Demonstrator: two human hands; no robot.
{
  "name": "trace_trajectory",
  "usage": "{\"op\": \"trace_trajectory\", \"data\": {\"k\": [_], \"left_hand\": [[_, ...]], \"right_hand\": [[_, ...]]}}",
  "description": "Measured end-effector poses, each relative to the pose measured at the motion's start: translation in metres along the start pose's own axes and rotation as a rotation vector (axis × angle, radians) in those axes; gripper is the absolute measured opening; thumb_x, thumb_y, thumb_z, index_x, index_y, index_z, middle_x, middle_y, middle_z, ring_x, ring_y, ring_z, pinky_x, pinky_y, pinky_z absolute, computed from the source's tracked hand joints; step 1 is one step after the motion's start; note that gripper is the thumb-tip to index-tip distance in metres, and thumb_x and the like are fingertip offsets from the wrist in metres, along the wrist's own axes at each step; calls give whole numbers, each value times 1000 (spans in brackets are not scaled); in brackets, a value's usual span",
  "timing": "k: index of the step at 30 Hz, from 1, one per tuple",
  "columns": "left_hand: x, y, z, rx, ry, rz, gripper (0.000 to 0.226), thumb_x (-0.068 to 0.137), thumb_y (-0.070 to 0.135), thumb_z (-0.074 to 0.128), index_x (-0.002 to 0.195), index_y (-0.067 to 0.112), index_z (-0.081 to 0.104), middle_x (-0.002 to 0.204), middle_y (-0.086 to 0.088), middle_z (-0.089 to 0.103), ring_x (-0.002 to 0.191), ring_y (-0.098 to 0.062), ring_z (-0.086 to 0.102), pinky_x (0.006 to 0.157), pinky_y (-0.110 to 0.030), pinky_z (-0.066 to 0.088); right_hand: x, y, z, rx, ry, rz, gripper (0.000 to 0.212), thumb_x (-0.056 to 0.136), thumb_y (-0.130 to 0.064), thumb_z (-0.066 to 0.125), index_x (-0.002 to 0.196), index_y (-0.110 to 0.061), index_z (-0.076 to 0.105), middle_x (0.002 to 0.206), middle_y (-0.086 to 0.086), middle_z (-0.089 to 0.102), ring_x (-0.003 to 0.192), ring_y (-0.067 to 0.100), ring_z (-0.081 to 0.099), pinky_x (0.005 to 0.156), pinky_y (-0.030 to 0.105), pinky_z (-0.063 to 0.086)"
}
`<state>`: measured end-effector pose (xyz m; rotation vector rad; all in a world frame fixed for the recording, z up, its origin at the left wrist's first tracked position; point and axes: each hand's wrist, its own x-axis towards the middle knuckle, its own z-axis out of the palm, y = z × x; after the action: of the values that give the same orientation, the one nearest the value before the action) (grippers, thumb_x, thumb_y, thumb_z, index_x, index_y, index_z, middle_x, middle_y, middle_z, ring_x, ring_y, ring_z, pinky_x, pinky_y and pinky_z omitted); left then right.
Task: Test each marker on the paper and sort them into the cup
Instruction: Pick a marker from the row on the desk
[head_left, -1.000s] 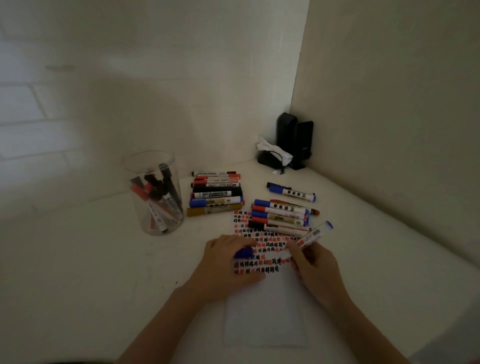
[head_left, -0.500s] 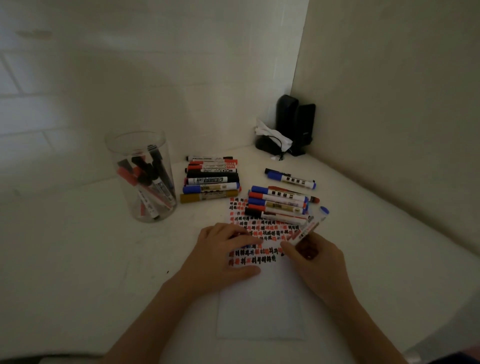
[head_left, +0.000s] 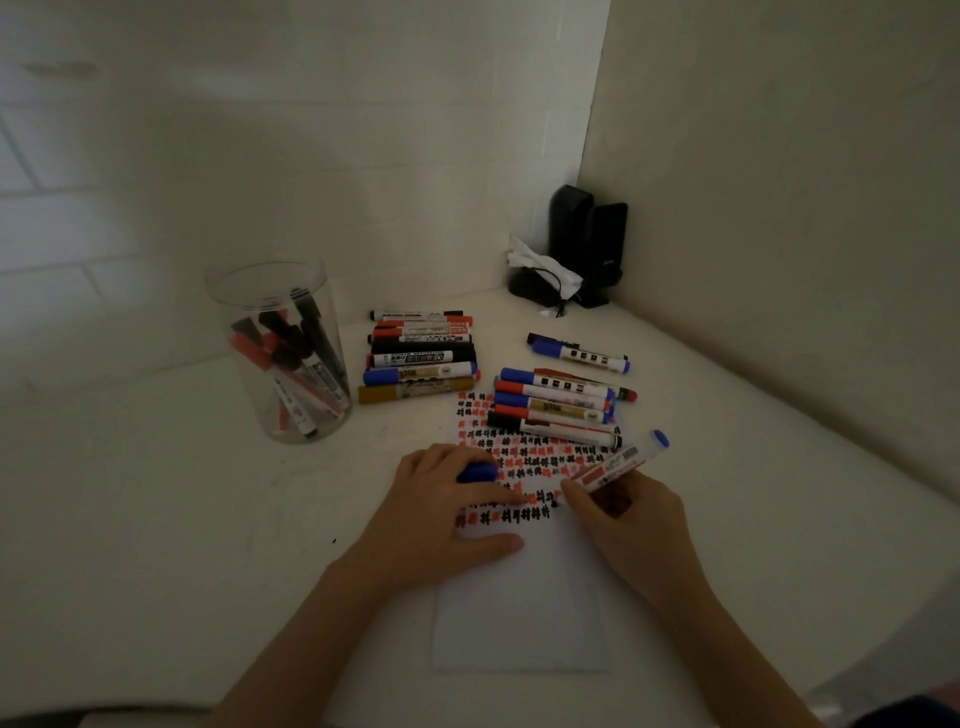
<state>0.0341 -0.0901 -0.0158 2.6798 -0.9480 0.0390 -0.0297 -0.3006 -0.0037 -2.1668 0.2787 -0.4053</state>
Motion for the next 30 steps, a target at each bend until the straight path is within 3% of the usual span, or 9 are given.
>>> {"op": "trace_trajectory", "data": {"k": [16, 21, 30], "left_hand": [[-1, -1, 0, -30, 0, -2, 55, 74, 82, 35, 125, 61, 43, 144, 19, 29, 136, -7, 20, 112, -36, 11], [-1, -1, -1, -15, -2, -9, 61, 72, 84, 30, 126, 60, 44, 144, 20, 30, 136, -7, 20, 114, -38, 15], [1, -1, 1, -2, 7, -6, 58, 73, 83, 35, 125, 60, 45, 144, 20, 30, 135, -6, 19, 110, -32, 10]], "right_hand": [[0, -2, 0, 33, -21, 19, 16, 82, -35, 71, 89, -31, 56, 77, -30, 50, 63, -16, 52, 52, -3, 39], [-2, -1, 2, 25, -23, -8, 15, 82, -31, 72, 87, -30, 59, 76, -32, 51, 65, -28, 51, 55, -5, 39], [-1, -3, 1, 7, -24, -8, 13, 82, -35, 71, 82, -32, 58, 74, -32, 51, 61, -14, 54, 55, -2, 41]]}}
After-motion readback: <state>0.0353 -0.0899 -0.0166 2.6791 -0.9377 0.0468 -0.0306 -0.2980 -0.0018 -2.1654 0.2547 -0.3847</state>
